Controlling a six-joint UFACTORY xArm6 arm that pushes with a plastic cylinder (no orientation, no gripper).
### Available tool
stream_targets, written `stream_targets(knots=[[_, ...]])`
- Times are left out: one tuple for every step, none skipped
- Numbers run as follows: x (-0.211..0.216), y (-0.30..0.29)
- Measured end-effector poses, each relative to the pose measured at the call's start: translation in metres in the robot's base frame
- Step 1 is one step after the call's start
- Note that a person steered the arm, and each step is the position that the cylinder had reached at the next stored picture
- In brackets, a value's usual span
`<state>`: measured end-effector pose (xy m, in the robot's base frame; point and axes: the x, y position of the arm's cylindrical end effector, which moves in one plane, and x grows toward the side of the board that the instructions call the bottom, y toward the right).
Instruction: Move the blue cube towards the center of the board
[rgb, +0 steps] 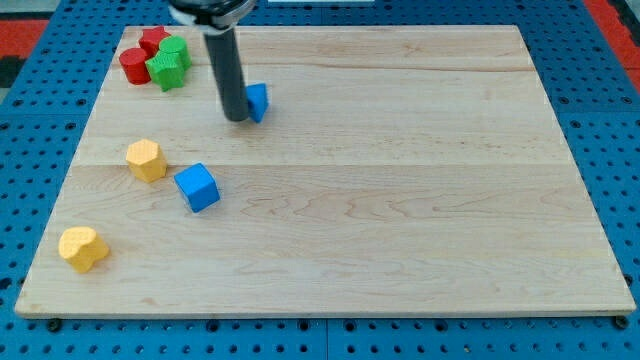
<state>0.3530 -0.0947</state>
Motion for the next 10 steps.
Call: stream_targets(knots=[[-0.037, 0.033], [-0.068, 0.076], [-0.078, 0.104], [-0.03, 0.092], [0.047, 0.133], [0.129, 0.136], [0.178, 0.107], [0.164, 0.021], [0.163, -0.037], [0.163, -0.085]])
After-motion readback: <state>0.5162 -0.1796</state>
